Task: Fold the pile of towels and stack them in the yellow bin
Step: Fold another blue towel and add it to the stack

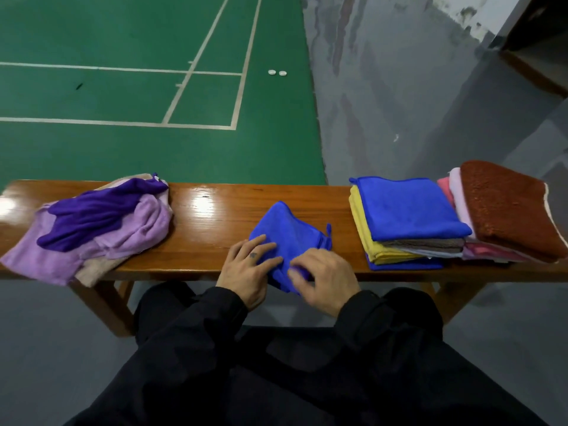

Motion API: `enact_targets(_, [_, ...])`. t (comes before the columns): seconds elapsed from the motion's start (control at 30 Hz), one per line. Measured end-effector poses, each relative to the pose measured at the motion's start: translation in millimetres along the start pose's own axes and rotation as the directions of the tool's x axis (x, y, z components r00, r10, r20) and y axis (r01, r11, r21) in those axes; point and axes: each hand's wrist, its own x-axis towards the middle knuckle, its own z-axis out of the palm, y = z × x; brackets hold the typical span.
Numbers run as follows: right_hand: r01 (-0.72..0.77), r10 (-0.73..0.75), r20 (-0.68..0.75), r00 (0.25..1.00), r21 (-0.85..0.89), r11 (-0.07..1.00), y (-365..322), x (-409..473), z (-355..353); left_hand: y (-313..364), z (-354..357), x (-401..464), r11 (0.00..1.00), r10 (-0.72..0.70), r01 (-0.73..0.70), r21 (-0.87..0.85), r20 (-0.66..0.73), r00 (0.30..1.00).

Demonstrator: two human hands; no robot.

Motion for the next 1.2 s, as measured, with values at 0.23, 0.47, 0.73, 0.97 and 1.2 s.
enact_targets(0.23, [-0.557,0.568,0.174,0.805,-0.11,0.823,44.9,52.0,-5.2,4.4,-0.4,-6.6,1.0,0.007,-0.007,0.02,-0.001,1.0])
enact_targets(0.47, [-0.513,0.52,0.048,0.853,-0.107,0.852,39.0,51.9,-6.2,18.8,4.5,-2.2,0.989,0.147,-0.149,-0.005,-0.138,0.979])
enact_targets(0.73, [-0.529,0.528,-0.043,0.848,-0.048,0.847,19.4,52.7,-20.5,27.8,-9.3,-4.2,0.993,0.075,-0.098,-0.073,-0.267,0.961])
enact_targets(0.97, [-0.582,0.58,-0.078,0.811,-0.012,0.813,18.9,22.7,-18.9,40.5,-9.7,-8.3,0.973,0.189,-0.211,-0.096,-0.195,0.962])
enact_targets(1.2, [-0.613,0.612,-0.043,0.79,-0.056,0.788,29.4,14.9,-7.7,42.0,-8.9,-10.7,0.99,0.109,-0.099,-0.103,0.098,0.989])
